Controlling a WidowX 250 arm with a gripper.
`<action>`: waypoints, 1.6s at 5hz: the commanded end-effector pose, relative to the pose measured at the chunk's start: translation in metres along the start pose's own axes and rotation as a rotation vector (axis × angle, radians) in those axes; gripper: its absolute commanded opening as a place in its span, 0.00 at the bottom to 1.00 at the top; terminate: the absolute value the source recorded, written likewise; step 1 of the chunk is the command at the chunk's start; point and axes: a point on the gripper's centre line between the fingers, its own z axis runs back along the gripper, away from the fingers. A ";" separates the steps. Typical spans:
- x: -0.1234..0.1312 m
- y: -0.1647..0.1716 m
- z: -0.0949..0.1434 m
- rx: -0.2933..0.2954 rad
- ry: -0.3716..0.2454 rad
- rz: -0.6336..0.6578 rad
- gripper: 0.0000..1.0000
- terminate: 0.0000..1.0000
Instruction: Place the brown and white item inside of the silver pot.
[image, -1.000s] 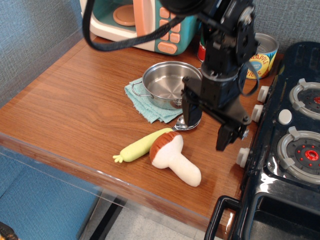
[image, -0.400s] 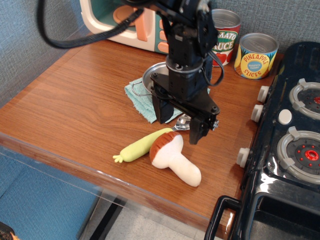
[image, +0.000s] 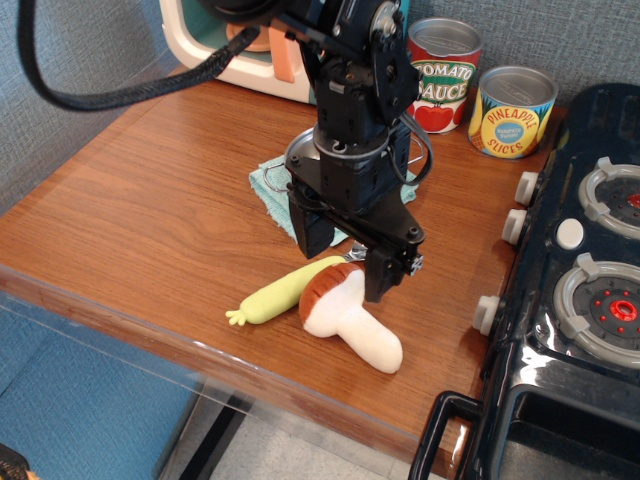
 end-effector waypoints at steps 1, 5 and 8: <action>0.009 0.006 -0.014 0.020 0.041 0.017 1.00 0.00; 0.031 0.010 0.019 -0.042 -0.046 0.026 0.00 0.00; 0.073 0.076 0.039 -0.017 -0.133 0.235 0.00 0.00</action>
